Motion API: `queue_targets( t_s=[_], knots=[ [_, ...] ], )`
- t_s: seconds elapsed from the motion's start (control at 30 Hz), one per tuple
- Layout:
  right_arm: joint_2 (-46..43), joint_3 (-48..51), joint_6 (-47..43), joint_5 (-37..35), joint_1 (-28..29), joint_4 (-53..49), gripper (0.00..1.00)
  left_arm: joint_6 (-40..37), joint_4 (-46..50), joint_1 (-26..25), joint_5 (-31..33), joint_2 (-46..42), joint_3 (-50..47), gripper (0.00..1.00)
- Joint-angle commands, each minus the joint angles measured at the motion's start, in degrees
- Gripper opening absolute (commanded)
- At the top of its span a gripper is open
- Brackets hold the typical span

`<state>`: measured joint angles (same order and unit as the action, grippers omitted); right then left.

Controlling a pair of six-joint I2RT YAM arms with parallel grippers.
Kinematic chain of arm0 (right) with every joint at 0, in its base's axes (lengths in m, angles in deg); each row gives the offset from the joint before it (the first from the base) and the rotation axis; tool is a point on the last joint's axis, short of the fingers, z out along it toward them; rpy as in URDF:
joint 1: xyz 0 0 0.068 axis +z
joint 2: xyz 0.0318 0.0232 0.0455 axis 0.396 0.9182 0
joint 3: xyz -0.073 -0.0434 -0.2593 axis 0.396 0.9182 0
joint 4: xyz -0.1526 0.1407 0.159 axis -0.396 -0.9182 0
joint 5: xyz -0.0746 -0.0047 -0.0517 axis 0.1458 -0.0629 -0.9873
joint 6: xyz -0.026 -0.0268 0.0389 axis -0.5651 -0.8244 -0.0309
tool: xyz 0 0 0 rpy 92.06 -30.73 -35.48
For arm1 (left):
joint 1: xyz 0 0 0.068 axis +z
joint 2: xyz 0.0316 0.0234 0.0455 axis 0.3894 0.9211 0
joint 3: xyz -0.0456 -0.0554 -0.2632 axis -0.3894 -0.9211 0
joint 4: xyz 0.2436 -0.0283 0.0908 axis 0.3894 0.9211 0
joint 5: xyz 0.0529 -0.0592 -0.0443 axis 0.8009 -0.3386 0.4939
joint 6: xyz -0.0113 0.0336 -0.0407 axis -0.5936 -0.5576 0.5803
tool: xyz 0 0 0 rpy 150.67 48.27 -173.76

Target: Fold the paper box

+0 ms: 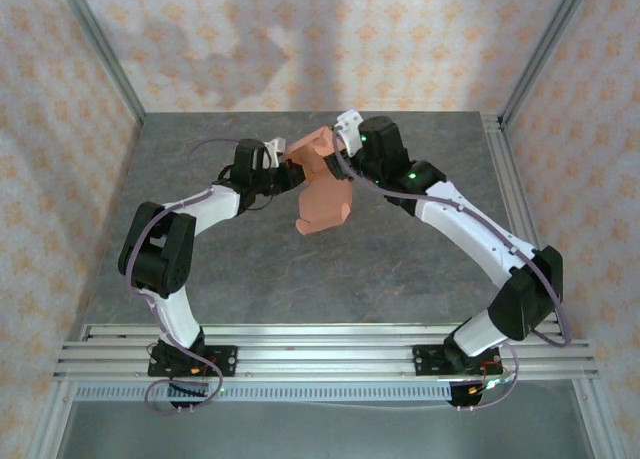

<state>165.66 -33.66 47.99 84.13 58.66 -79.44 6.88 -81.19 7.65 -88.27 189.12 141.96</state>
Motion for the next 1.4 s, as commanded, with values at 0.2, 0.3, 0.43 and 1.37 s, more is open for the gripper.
queue_targets(
  t_s=[0.2, 0.3, 0.43, 1.37],
  knots=[
    [4.1, -3.8, 0.7, 6.6, -2.3, -2.3, 0.52, -1.6, -1.5, -0.2, -2.1, -2.1, 1.0, 0.00],
    [5.7, -5.4, 0.2, 8.4, -2.3, -3.3, 0.48, -1.8, -1.1, -0.2, -2.1, -2.2, 1.0, 0.00],
    [6.9, -5.8, -0.4, 9.1, -2.2, -3.4, 0.44, -2.0, -0.9, -0.2, -2.1, -2.2, 1.0, 0.00],
    [15.8, -10.1, -9.0, -19.9, 6.4, -2.2, 0.14, -2.3, 0.2, -0.2, -2.8, -2.1, 1.9, 0.00]
  ],
)
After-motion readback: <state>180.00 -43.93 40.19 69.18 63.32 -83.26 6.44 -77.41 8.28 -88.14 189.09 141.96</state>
